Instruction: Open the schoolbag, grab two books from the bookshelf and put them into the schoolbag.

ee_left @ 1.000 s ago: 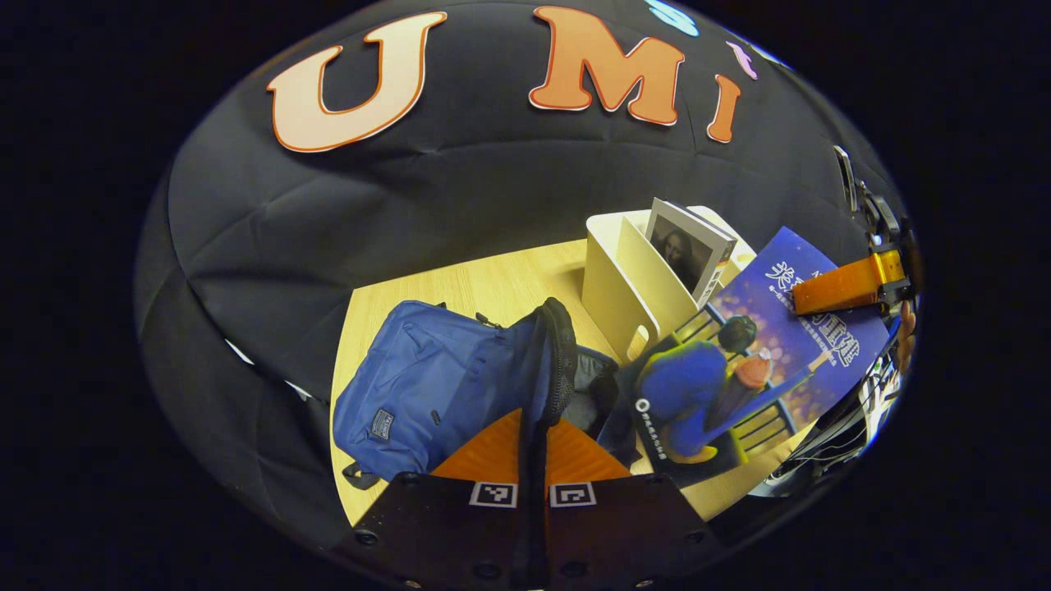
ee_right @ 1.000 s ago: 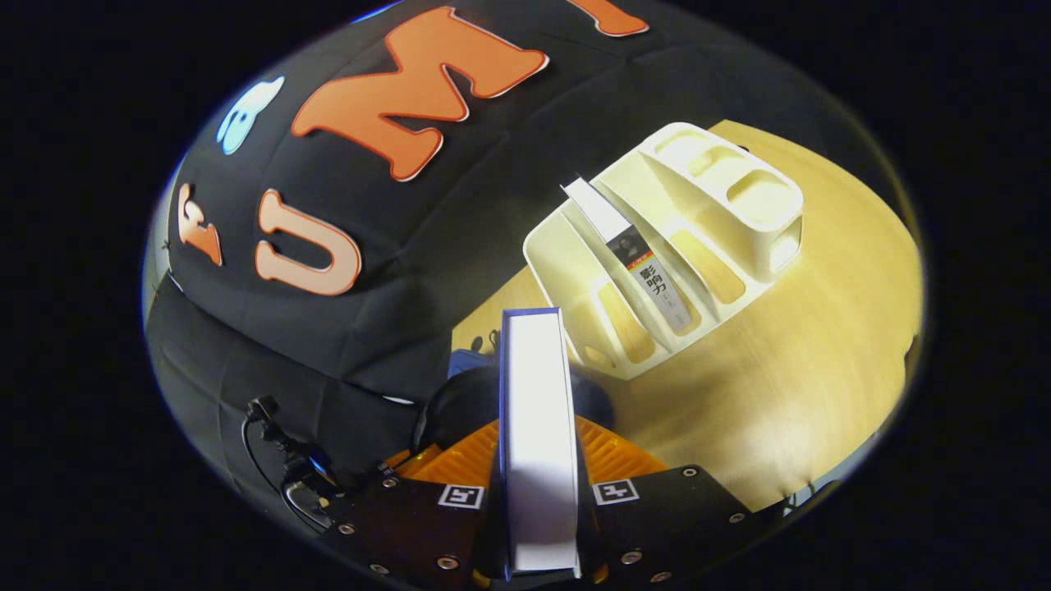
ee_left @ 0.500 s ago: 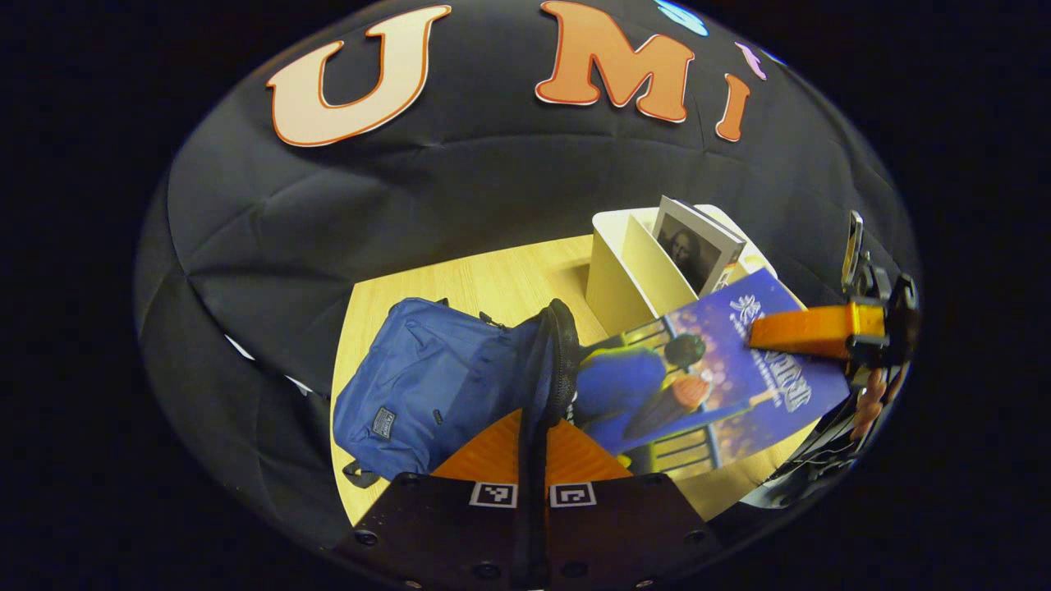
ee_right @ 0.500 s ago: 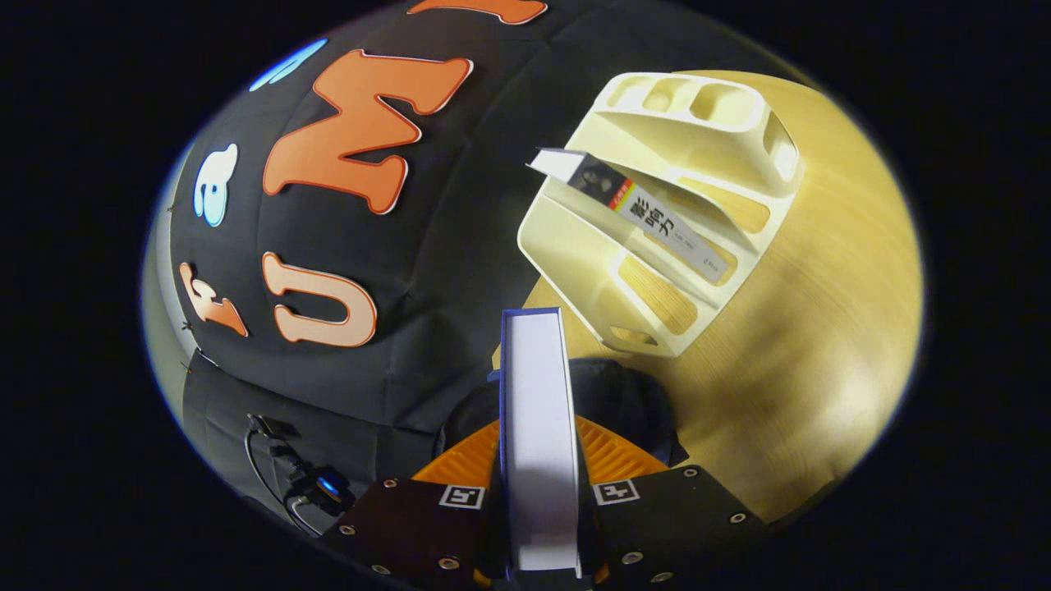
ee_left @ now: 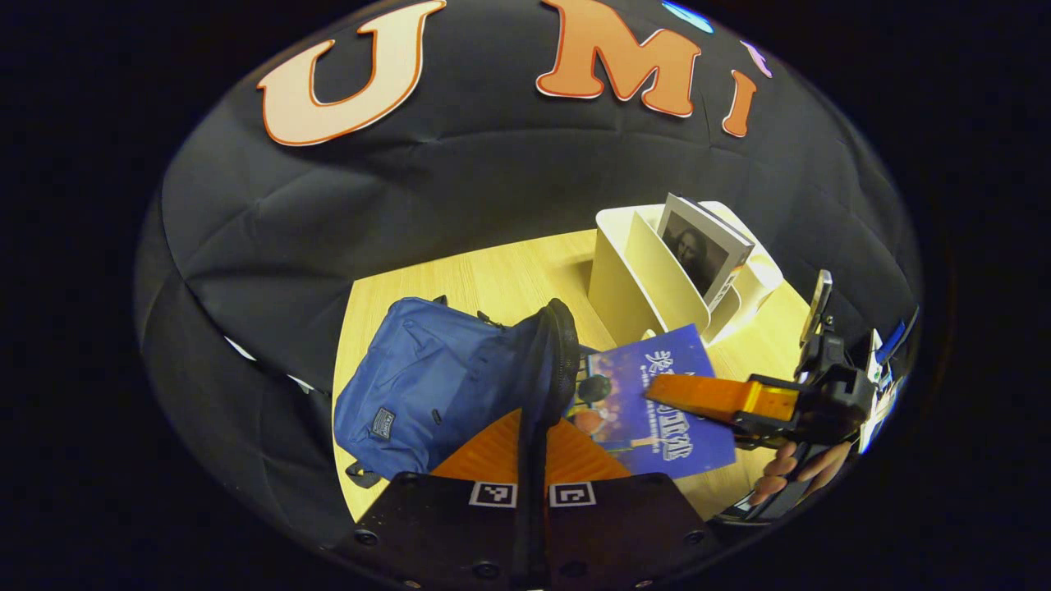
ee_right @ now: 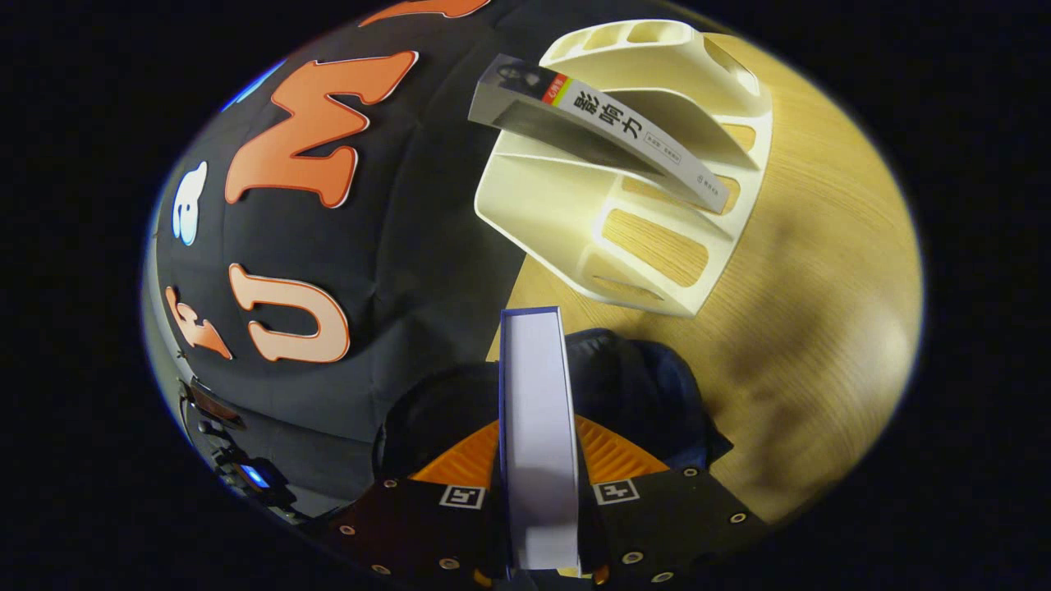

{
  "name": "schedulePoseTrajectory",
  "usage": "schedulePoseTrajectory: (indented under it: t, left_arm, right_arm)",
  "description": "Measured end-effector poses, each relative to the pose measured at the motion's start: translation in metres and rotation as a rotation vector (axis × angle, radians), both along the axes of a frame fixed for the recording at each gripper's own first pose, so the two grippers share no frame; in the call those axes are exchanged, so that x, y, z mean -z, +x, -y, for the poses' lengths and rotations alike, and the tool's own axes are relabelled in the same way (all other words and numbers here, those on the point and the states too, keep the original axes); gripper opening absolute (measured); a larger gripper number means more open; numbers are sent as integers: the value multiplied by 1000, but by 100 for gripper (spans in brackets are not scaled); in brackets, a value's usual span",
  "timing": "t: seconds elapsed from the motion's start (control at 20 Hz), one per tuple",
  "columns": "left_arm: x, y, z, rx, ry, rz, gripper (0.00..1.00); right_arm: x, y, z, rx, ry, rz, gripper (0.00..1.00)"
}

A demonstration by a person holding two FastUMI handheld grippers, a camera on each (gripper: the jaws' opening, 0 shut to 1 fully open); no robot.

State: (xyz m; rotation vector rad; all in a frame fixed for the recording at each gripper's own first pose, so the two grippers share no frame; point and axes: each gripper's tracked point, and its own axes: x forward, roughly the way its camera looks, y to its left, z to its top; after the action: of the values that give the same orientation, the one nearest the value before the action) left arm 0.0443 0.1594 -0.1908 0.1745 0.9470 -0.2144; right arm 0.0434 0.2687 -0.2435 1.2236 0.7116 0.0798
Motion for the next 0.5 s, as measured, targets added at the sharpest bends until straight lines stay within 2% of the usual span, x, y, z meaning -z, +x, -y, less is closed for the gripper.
schedulePoseTrajectory:
  t: [0.5]
  left_arm:
    - [13,-5,12,42,5,-48,0]
  right_arm:
    - [33,31,-78,-5,13,4,33]
